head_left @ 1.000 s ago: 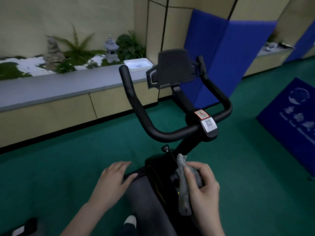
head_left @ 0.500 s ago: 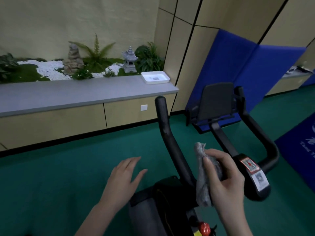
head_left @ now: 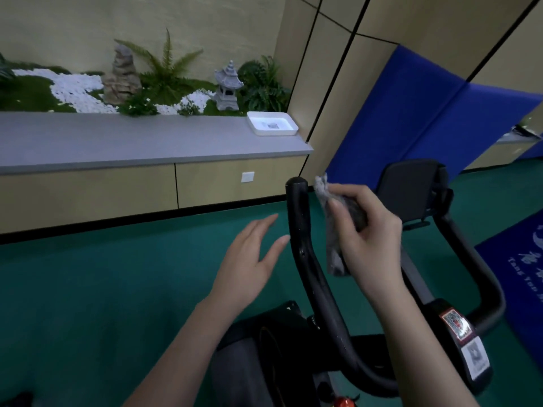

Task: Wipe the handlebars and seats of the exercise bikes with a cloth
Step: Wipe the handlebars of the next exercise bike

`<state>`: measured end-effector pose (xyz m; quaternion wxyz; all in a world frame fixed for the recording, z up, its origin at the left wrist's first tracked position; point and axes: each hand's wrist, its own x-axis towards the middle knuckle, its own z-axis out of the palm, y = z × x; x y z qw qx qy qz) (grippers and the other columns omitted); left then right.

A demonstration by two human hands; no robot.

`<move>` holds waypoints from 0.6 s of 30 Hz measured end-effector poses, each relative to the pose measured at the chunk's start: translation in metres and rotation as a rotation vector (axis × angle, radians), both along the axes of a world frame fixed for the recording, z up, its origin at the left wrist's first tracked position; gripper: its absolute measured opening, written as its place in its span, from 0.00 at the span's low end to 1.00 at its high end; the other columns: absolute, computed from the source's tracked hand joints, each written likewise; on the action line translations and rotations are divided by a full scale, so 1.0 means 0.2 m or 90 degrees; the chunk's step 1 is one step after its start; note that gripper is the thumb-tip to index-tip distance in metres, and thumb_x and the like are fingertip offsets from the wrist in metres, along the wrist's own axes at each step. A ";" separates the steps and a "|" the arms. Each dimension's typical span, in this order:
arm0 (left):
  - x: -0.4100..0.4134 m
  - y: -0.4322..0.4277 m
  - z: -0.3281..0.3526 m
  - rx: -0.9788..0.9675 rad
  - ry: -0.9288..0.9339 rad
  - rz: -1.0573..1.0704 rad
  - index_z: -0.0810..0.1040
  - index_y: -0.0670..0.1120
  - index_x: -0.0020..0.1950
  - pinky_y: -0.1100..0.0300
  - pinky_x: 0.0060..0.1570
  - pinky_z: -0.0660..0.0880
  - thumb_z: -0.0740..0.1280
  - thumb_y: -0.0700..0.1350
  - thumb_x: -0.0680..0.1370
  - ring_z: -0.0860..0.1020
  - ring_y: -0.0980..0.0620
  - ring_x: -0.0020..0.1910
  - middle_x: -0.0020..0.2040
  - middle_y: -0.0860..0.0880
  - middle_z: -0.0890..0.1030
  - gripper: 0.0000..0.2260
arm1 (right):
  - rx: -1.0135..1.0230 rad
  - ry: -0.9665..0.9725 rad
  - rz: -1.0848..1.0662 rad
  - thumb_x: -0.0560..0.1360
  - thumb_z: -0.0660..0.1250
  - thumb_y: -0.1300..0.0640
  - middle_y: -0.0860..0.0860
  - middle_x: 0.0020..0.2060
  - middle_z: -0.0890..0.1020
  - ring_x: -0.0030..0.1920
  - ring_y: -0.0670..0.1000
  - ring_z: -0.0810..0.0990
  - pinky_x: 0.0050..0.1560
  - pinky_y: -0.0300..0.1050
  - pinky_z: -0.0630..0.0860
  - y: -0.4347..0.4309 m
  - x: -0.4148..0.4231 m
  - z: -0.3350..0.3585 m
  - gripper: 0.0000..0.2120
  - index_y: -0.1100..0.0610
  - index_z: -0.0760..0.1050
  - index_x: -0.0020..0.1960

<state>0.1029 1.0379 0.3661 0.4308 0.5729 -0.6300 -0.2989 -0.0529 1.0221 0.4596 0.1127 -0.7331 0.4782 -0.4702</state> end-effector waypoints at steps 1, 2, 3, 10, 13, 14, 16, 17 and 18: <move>-0.02 -0.02 0.02 -0.003 0.046 0.005 0.68 0.53 0.71 0.61 0.64 0.69 0.56 0.64 0.75 0.72 0.63 0.61 0.62 0.58 0.74 0.27 | -0.005 0.016 0.015 0.77 0.66 0.63 0.42 0.45 0.82 0.47 0.34 0.79 0.46 0.25 0.70 -0.04 0.03 0.02 0.06 0.57 0.79 0.52; -0.05 -0.04 0.03 -0.006 0.097 0.013 0.68 0.54 0.70 0.62 0.61 0.71 0.59 0.61 0.76 0.73 0.64 0.58 0.60 0.58 0.75 0.24 | -0.009 0.037 0.031 0.78 0.66 0.63 0.43 0.46 0.82 0.48 0.34 0.79 0.47 0.25 0.71 -0.09 0.06 0.05 0.06 0.58 0.80 0.52; -0.07 -0.06 0.04 -0.008 0.148 0.022 0.69 0.57 0.68 0.64 0.59 0.72 0.62 0.57 0.77 0.74 0.65 0.56 0.58 0.59 0.76 0.20 | -0.012 0.068 0.051 0.78 0.66 0.62 0.45 0.46 0.83 0.49 0.35 0.79 0.48 0.27 0.72 -0.13 0.09 0.07 0.06 0.58 0.80 0.52; -0.17 -0.13 0.05 -0.004 0.396 0.095 0.72 0.66 0.53 0.74 0.43 0.71 0.70 0.38 0.74 0.76 0.65 0.41 0.47 0.61 0.76 0.22 | 0.097 0.440 0.170 0.78 0.64 0.56 0.50 0.48 0.83 0.52 0.54 0.79 0.49 0.53 0.76 -0.40 0.19 0.19 0.06 0.53 0.78 0.52; -0.18 -0.13 0.05 -0.008 0.420 0.102 0.73 0.64 0.53 0.74 0.43 0.71 0.71 0.37 0.74 0.75 0.66 0.40 0.47 0.59 0.77 0.21 | 0.204 0.516 0.201 0.78 0.62 0.56 0.51 0.48 0.82 0.53 0.53 0.78 0.52 0.49 0.74 -0.50 0.23 0.24 0.05 0.53 0.77 0.50; -0.18 -0.13 0.05 -0.012 0.425 0.101 0.74 0.63 0.54 0.74 0.43 0.72 0.71 0.37 0.73 0.75 0.66 0.40 0.47 0.58 0.77 0.21 | 0.242 0.512 0.199 0.79 0.62 0.56 0.52 0.49 0.82 0.54 0.53 0.77 0.52 0.47 0.73 -0.52 0.23 0.25 0.06 0.53 0.77 0.50; -0.18 -0.13 0.06 -0.017 0.439 0.096 0.74 0.62 0.54 0.73 0.42 0.72 0.71 0.35 0.73 0.74 0.65 0.39 0.47 0.57 0.77 0.21 | 0.297 0.455 0.178 0.79 0.62 0.55 0.54 0.50 0.81 0.54 0.53 0.77 0.50 0.43 0.70 -0.54 0.20 0.25 0.08 0.57 0.78 0.50; -0.18 -0.13 0.06 -0.019 0.446 0.093 0.75 0.61 0.54 0.74 0.42 0.72 0.70 0.35 0.73 0.75 0.66 0.39 0.47 0.57 0.78 0.22 | 0.303 0.408 0.160 0.79 0.62 0.55 0.54 0.49 0.82 0.54 0.52 0.77 0.48 0.41 0.69 -0.53 0.18 0.23 0.08 0.58 0.78 0.49; -0.18 -0.12 0.07 -0.020 0.451 0.090 0.75 0.61 0.54 0.74 0.42 0.72 0.70 0.34 0.73 0.75 0.66 0.38 0.46 0.57 0.78 0.22 | 0.284 0.357 0.136 0.79 0.63 0.55 0.53 0.47 0.82 0.53 0.51 0.78 0.48 0.40 0.69 -0.51 0.15 0.21 0.08 0.58 0.79 0.49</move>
